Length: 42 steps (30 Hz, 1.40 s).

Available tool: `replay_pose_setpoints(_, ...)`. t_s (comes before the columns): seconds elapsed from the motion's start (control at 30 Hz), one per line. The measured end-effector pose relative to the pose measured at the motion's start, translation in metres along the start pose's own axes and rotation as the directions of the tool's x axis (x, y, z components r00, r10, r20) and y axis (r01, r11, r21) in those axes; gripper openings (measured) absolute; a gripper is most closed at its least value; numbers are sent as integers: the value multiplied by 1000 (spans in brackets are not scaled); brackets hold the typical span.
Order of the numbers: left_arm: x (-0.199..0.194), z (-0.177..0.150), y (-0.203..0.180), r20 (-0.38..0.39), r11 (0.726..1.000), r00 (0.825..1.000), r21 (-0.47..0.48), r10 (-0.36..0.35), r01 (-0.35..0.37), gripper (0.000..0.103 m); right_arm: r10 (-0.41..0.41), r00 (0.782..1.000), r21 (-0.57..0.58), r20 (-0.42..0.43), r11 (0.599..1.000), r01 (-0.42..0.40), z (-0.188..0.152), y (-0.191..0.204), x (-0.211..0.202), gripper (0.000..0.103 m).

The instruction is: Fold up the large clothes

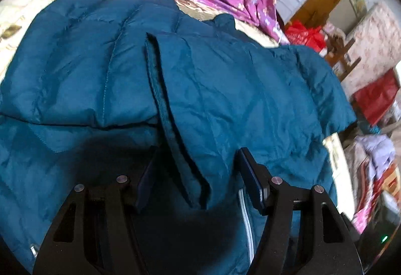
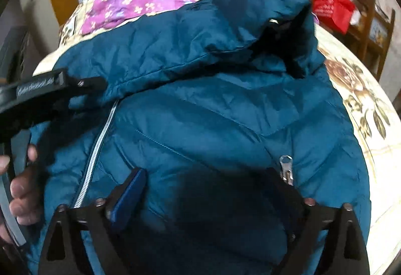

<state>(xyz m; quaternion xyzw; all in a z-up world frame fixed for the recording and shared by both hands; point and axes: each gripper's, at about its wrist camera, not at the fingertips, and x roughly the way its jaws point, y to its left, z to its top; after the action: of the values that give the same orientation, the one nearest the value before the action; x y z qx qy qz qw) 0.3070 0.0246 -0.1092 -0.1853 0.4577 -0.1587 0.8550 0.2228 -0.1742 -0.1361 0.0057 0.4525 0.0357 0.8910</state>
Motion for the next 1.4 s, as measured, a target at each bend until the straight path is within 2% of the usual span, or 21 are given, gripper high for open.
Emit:
replay_pose_setpoints(0.07, 1, 4, 6, 7, 998, 998, -38, -56, 56, 63, -18, 1000, -31, -5, 999, 18, 0, 5, 2, 103)
replay_pose_setpoints(0.1, 1, 5, 8, 10, 996, 997, -48, -78, 78, 60, -27, 1000, -41, -8, 999, 26, -1, 7, 3, 103)
replay_pose_setpoints(0.13, 2, 7, 9, 12, 993, 994, -53, -105, 105, 38, -30, 999, -46, -10, 999, 30, -2, 8, 2, 103)
replay_pose_setpoints(0.23, 5, 8, 8, 9, 989, 990, -48, -140, 140, 17, -30, 999, -48, -16, 998, 30, -3, 5, 2, 103)
replay_pose_setpoints(0.4, -21, 8, -6, 105, 994, 989, 37, -106, 103, 9, -30, 999, -48, -17, 998, 29, -1, 6, 4, 103)
replay_pose_setpoints(0.5, -46, 16, -2, 187, 998, 981, 45, -40, 33, 7, -33, 999, -50, -17, 998, 33, -2, 8, 4, 103)
replay_pose_setpoints(0.57, -65, 26, 12, 250, 1000, 968, 22, 14, -21, 7, -33, 999, -50, -16, 998, 32, 0, 9, 5, 103)
replay_pose_setpoints(0.77, -89, 49, 61, 293, 996, 954, -74, 64, -44, 7, -37, 999, -53, -17, 998, 36, 0, 11, 6, 103)
replay_pose_setpoints(0.9, -81, 55, 74, 272, 992, 956, -88, 110, -89, 7, -37, 999, -54, -17, 998, 36, 0, 14, 6, 103)
replay_pose_setpoints(1.0, -65, 53, 80, 184, 987, 974, -108, 134, -116, 9, -36, 999, -54, -18, 998, 35, 0, 14, 6, 103)
replay_pose_setpoints(1.07, -57, 52, 83, 144, 984, 979, -130, 143, -125, 17, -33, 999, -55, -21, 998, 32, 1, 14, 7, 103)
replay_pose_setpoints(1.13, -61, 51, 87, 153, 978, 975, -155, 162, -138, 23, -27, 999, -54, -20, 998, 25, 3, 12, 5, 102)
replay_pose_setpoints(1.2, -76, 50, 93, 203, 969, 960, -197, 192, -152, 24, -28, 999, -55, 38, 998, 30, 7, 11, -6, 98)
replay_pose_setpoints(1.27, -93, 49, 97, 269, 951, 928, -239, 257, -194, 24, -34, 992, -46, 124, 998, 40, 12, 5, -23, 98)
replay_pose_setpoints(1.33, -107, 47, 94, 332, 936, 887, -251, 322, -246, 24, -38, 969, -12, 243, 999, 42, 19, -8, -45, 88)
replay_pose_setpoints(1.37, -109, 48, 87, 351, 935, 874, -235, 337, -266, 24, -52, 958, 10, 281, 999, 52, 21, -15, -52, 86)
replay_pose_setpoints(1.4, -107, 49, 81, 360, 937, 869, -211, 341, -280, 24, -79, 944, 47, 320, 997, 68, 26, -27, -59, 81)
